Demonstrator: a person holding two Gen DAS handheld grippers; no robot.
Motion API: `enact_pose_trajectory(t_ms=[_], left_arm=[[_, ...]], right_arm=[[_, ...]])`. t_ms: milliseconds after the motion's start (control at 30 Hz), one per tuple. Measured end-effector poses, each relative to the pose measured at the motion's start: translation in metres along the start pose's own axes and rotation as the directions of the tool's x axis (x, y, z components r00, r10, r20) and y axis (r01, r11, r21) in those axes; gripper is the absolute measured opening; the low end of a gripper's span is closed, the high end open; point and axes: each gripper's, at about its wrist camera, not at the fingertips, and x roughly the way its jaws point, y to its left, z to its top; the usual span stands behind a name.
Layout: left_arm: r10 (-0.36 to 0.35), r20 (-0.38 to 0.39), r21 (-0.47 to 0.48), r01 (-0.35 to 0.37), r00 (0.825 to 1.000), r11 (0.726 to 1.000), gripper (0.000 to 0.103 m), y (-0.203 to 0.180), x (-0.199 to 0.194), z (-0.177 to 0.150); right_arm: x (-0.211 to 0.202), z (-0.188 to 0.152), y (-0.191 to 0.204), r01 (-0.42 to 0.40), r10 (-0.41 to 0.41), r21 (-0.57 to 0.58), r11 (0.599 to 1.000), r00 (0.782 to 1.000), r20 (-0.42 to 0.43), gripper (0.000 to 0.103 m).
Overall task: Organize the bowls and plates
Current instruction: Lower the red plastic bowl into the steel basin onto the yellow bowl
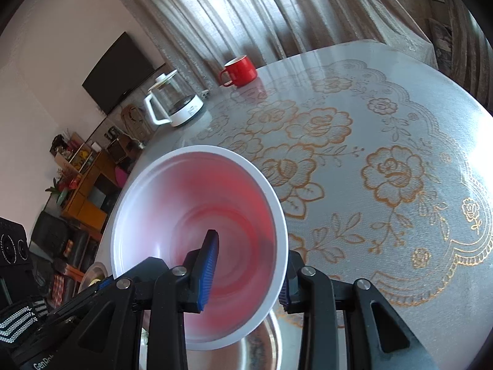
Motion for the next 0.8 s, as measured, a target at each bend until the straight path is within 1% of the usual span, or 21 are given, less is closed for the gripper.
enact_pose_trajectory(t_ms=[267, 367, 633, 800], left_arm=[[0.014, 0.065, -0.036, -0.012, 0.998, 0.999, 0.027, 0.025, -0.036, -0.003], [0.033, 0.085, -0.046, -0.029, 0.996, 0.999, 0.027, 0.033, -0.049, -0.003], [0.078, 0.159, -0.094, -0.064, 0.984, 0.993, 0.027, 0.063, -0.089, -0.005], [0.107, 0.179, -0.136, -0.083, 0.978, 0.987, 0.027, 0.089, -0.11, -0.012]], right_arm=[[0.01, -0.007, 0.036, -0.032, 0.03, -0.064, 0.997, 0.999, -0.025, 0.033], [0.013, -0.011, 0.048, -0.05, 0.047, -0.085, 0.995, 0.998, -0.038, 0.033], [0.021, -0.022, 0.096, -0.115, 0.104, -0.161, 0.98, 0.992, -0.075, 0.033], [0.031, -0.032, 0.128, -0.162, 0.142, -0.205, 0.965, 0.984, -0.112, 0.033]])
